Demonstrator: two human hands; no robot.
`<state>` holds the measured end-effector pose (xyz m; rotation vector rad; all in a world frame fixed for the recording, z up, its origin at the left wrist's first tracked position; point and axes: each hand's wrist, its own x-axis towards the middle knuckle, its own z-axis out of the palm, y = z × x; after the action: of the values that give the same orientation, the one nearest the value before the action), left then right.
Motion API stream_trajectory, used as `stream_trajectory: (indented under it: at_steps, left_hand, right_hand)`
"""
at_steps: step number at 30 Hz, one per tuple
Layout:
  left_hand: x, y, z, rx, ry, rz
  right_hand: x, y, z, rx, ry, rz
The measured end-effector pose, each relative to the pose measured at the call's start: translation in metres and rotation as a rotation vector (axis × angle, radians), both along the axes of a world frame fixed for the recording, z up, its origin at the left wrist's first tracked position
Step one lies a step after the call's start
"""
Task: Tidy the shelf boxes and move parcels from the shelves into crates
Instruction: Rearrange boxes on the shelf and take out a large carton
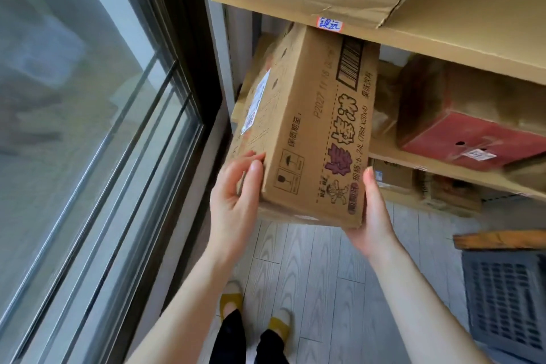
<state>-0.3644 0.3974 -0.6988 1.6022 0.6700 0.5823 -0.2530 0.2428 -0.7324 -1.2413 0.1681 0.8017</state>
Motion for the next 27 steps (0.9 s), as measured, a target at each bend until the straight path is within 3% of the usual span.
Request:
stream_trajectory:
  at_steps: [5, 9, 13, 16, 19, 23, 27]
  left_hand:
    - [0.003, -0.013, -0.020, -0.018, 0.051, -0.106]
    - [0.018, 0.002, -0.057, -0.120, 0.399, 0.057]
    - [0.038, 0.036, -0.095, -0.416, 0.710, 0.051]
    - [0.047, 0.047, -0.114, -0.615, 0.683, 0.053]
    - [0.049, 0.048, -0.122, -0.675, 0.619, 0.105]
    - [0.025, 0.049, -0.121, -0.594, 0.633, 0.224]
    - [-0.002, 0.063, -0.111, -0.302, 0.734, 0.273]
  right_hand:
    - [0.031, -0.031, 0.007, -0.218, -0.045, -0.014]
    - [0.049, -0.046, 0.014, -0.354, -0.171, 0.006]
    - [0.057, -0.046, 0.019, -0.369, -0.327, 0.013]
    - [0.060, -0.043, 0.018, -0.384, -0.455, 0.045]
    - [0.059, -0.038, 0.015, -0.474, -0.605, 0.035]
    - [0.041, -0.044, 0.006, -0.469, -0.621, -0.030]
    - [0.019, -0.057, -0.016, -0.488, -0.512, -0.070]
